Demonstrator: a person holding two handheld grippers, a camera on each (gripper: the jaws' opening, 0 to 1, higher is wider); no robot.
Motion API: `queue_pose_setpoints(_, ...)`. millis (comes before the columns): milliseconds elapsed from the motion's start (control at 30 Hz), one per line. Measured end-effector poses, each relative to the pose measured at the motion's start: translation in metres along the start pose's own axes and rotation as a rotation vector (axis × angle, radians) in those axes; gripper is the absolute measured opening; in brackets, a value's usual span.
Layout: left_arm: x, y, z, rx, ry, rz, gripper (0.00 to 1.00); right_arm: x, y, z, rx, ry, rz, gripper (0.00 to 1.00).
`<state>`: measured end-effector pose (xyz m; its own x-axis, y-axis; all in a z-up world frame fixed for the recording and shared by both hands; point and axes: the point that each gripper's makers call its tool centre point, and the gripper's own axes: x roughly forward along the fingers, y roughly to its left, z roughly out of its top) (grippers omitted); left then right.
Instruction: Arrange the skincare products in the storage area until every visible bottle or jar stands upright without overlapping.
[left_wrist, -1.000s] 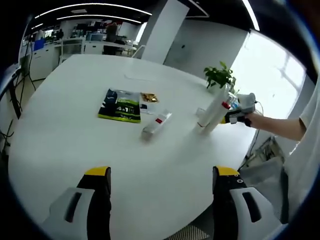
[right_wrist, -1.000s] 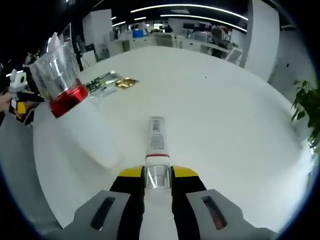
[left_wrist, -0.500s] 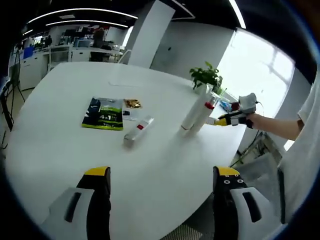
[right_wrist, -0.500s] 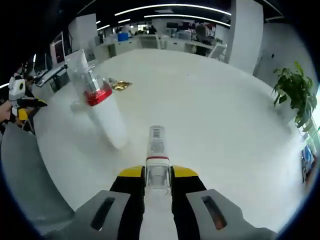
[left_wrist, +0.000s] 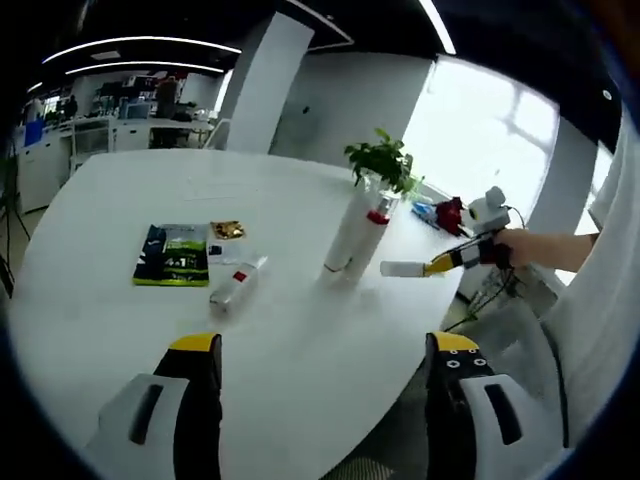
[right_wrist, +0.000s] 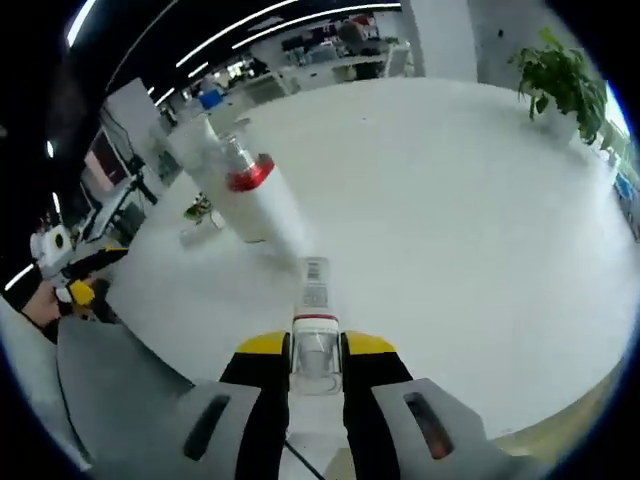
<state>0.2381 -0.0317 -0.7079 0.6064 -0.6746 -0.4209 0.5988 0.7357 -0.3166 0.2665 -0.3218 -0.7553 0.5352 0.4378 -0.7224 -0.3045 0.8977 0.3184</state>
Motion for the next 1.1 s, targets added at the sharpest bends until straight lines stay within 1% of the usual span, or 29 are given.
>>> queue_pose_setpoints(33, 0.0, -0.003, 0.002, 0.012, -0.004, -0.003, 0.77, -0.004, 0.014, -0.006, 0.033, -0.004, 0.017, 0.18)
queue_pose_setpoints(100, -0.001, -0.008, 0.009, 0.047, -0.022, -0.012, 0.77, -0.003, 0.02, -0.008, 0.06, 0.008, 0.05, 0.19)
queue_pose_setpoints(167, -0.002, -0.013, 0.012, 0.062, -0.027, -0.02, 0.78, -0.005, 0.033, -0.016, 0.092, 0.018, 0.082, 0.19)
queue_pose_setpoints(200, -0.002, -0.017, 0.014, 0.08, -0.029, -0.024, 0.78, -0.006, 0.036, -0.019, 0.104, 0.022, 0.093, 0.19)
queue_pose_setpoints(333, -0.001, -0.021, 0.014, 0.096, -0.027, -0.05, 0.79, -0.005, 0.054, -0.028, 0.088, 0.05, 0.122, 0.18)
queue_pose_setpoints(367, -0.001, -0.026, 0.015, 0.099, -0.028, -0.062, 0.79, -0.004, 0.056, -0.029, 0.089, 0.052, 0.126, 0.18)
queue_pose_setpoints(433, -0.001, -0.03, 0.015, 0.108, -0.03, -0.069, 0.79, -0.003, 0.068, -0.029, 0.091, 0.054, 0.152, 0.18)
queue_pose_setpoints(533, -0.001, -0.034, 0.015, 0.118, -0.035, -0.086, 0.79, -0.003, 0.085, -0.025, 0.102, 0.053, 0.207, 0.19)
queue_pose_setpoints(600, -0.001, -0.036, 0.015, 0.112, -0.042, -0.098, 0.79, -0.003, 0.097, -0.024, 0.098, 0.072, 0.242, 0.19)
queue_pose_setpoints(633, -0.001, -0.037, 0.015, 0.111, -0.046, -0.102, 0.79, -0.003, 0.104, -0.024, 0.071, 0.088, 0.259, 0.19)
queue_pose_setpoints(733, 0.0, -0.046, 0.016, 0.14, -0.05, -0.122, 0.81, -0.002, 0.115, -0.02, 0.018, 0.115, 0.276, 0.19)
queue_pose_setpoints(800, 0.0, -0.051, 0.016, 0.159, -0.052, -0.134, 0.83, -0.002, 0.125, -0.017, -0.019, 0.14, 0.311, 0.19)
queue_pose_setpoints(867, 0.001, -0.056, 0.015, 0.204, -0.038, -0.15, 0.84, -0.001, 0.135, -0.013, -0.049, 0.163, 0.343, 0.19)
queue_pose_setpoints(900, 0.002, -0.058, 0.014, 0.226, -0.033, -0.155, 0.84, 0.0, 0.141, -0.013, -0.073, 0.188, 0.363, 0.19)
queue_pose_setpoints(933, 0.002, -0.06, 0.013, 0.243, -0.029, -0.161, 0.84, -0.001, 0.144, -0.013, -0.083, 0.197, 0.367, 0.19)
queue_pose_setpoints(967, 0.003, -0.062, 0.013, 0.26, -0.026, -0.169, 0.85, -0.002, 0.152, -0.013, -0.115, 0.222, 0.373, 0.19)
queue_pose_setpoints(1000, 0.004, -0.064, 0.012, 0.268, -0.023, -0.172, 0.85, 0.0, 0.154, -0.014, -0.135, 0.244, 0.386, 0.19)
queue_pose_setpoints(1067, 0.006, -0.067, 0.011, 0.297, -0.013, -0.179, 0.84, -0.001, 0.166, -0.009, -0.167, 0.26, 0.41, 0.19)
queue_pose_setpoints(1100, 0.008, -0.067, 0.011, 0.324, -0.011, -0.175, 0.83, -0.001, 0.17, -0.008, -0.172, 0.265, 0.418, 0.19)
